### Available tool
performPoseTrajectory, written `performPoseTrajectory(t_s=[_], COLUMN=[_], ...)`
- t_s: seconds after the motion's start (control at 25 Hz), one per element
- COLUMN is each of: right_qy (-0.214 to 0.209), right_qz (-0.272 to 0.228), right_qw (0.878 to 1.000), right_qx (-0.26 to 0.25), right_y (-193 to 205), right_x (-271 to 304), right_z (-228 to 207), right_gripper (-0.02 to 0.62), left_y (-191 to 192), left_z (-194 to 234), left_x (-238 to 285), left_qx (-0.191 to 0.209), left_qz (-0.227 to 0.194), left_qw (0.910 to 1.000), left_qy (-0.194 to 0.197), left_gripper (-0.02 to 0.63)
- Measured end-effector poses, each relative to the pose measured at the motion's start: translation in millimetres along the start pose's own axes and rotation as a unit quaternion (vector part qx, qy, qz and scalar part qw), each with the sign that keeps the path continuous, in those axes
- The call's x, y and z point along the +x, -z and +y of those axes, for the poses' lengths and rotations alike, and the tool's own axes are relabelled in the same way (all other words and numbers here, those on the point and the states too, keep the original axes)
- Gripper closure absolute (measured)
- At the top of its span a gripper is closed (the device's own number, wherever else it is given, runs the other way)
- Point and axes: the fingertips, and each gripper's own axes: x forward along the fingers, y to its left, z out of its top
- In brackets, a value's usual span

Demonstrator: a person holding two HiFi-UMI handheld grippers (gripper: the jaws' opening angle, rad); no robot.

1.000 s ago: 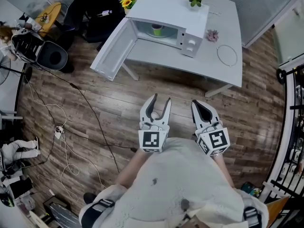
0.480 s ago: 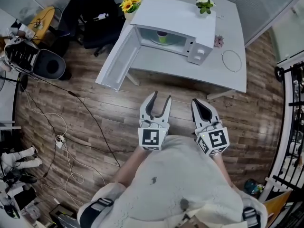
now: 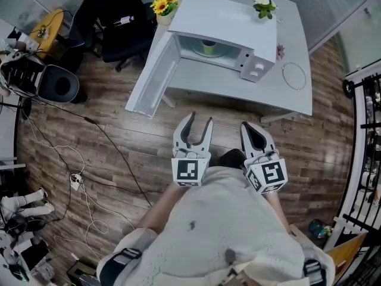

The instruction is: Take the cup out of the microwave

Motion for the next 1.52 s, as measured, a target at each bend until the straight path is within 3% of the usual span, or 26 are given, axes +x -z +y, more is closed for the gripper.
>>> performPoseTrajectory(t_s=[0.68, 1.52], right_qy=[-0.018, -0.062], right_qz=[0.008, 0.001], right_qw=[1.0, 0.998], right_qx=[0.001, 0.0], right_y=[-4, -51], right_x=[48, 168], right_z=[-10, -104], right_gripper=[0.586, 0.586], left_y=[9, 4], left_z=[34, 65], left_x=[26, 164], left_qx=[-0.003, 0.004], left_qz=[0.012, 0.032], left_qw=[0.9996, 0.9985], left_qy=[-0.026, -0.045], left_gripper=[0.393, 0.393])
